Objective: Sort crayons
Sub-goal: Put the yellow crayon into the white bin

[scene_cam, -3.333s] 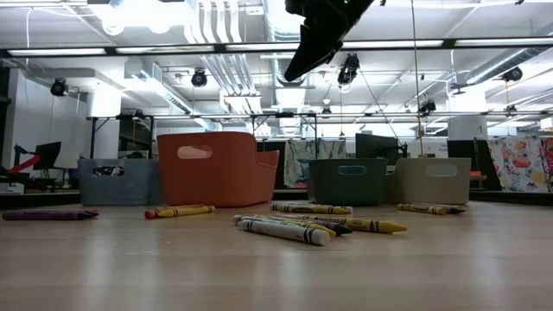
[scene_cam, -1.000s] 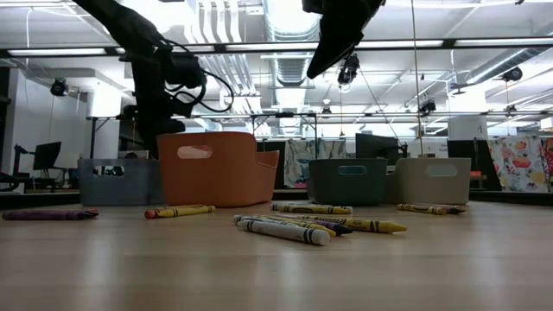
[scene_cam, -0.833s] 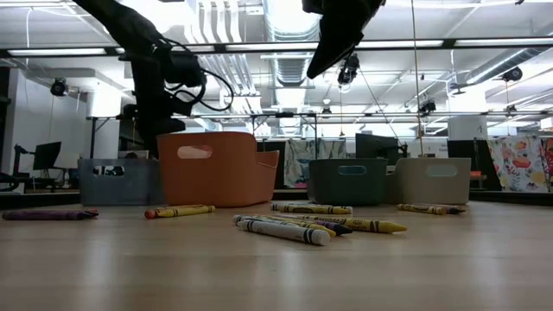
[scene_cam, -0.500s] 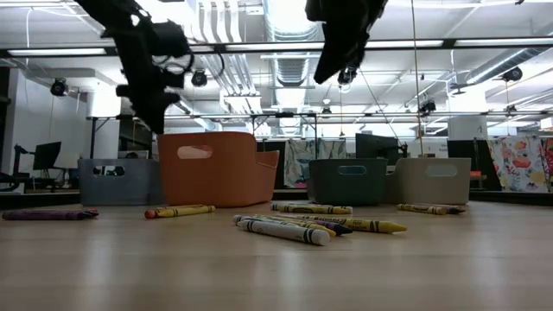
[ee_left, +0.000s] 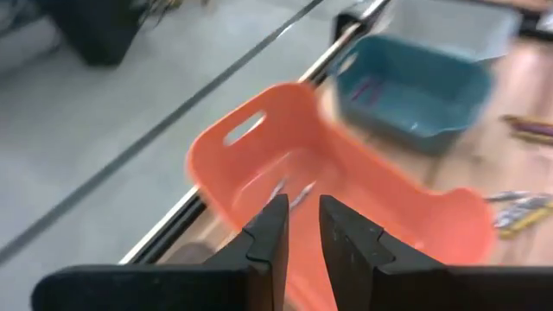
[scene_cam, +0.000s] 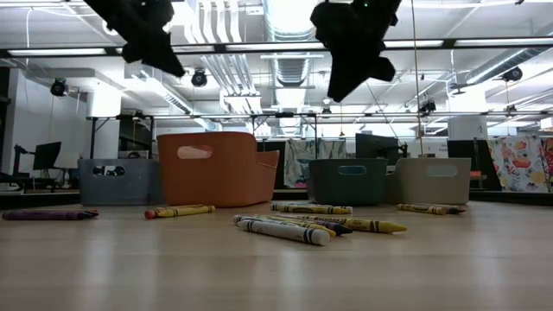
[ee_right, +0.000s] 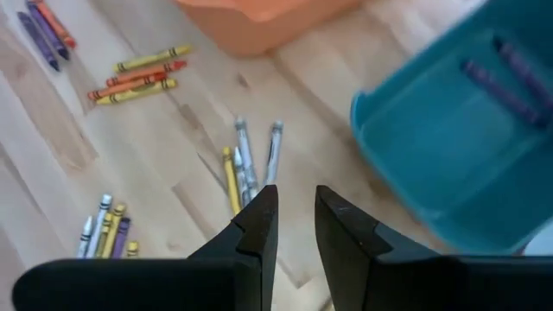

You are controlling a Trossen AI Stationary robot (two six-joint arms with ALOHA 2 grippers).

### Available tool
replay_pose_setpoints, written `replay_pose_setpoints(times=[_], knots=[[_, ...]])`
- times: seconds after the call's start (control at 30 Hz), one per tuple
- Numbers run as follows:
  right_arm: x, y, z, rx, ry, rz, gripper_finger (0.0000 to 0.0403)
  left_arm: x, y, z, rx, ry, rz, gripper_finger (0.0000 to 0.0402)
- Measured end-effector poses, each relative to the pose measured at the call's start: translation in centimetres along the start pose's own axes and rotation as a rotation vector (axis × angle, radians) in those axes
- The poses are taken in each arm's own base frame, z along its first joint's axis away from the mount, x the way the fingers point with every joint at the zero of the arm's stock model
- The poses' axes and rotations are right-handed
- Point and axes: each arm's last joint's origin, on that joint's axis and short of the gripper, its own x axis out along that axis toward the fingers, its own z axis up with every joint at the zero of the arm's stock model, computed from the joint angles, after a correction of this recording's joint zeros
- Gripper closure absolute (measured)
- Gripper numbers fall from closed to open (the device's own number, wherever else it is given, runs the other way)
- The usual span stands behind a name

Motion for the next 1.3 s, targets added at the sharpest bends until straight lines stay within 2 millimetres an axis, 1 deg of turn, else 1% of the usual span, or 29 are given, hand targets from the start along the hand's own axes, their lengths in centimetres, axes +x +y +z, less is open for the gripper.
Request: replay_pose_setpoints(times=[0.17,0.3,0.4,0.53,0.73,0.97,1.17,1.3], knots=[[1.3,0.5,-2.2,0.076,0.064,-0.022,0.0335,-0.1,-1.9,-0.8,0.054,-0.114,-0.087,0.0353],[2.1,0.9,-3.9,0.141,0.116,-0.038,0.0335,0.1,-2.7,-1.5,0.071,-0.194,-0.125,0.0353],[2.7,1.0,-5.0,0.196,0.158,-0.046,0.0335,0.3,-2.9,-1.9,0.070,-0.233,-0.131,0.0353],[3.4,1.0,-6.5,0.262,0.207,-0.062,0.0335,0.4,-2.9,-2.2,0.068,-0.241,-0.131,0.0353],[4.7,0.3,-8.6,0.355,0.296,-0.098,0.0335,0.3,-2.9,-2.2,0.089,-0.243,-0.128,0.0353],[5.6,-0.4,-9.8,0.398,0.317,-0.139,0.0335,0.3,-2.9,-2.2,0.090,-0.240,-0.128,0.0353],[6.3,-0.1,-9.6,0.391,0.278,-0.103,0.0335,0.4,-2.9,-2.3,0.092,-0.235,-0.128,0.0353],[7.5,0.0,-9.5,0.355,0.287,-0.137,0.0335,0.4,-2.9,-2.3,0.092,-0.235,-0.128,0.0353]])
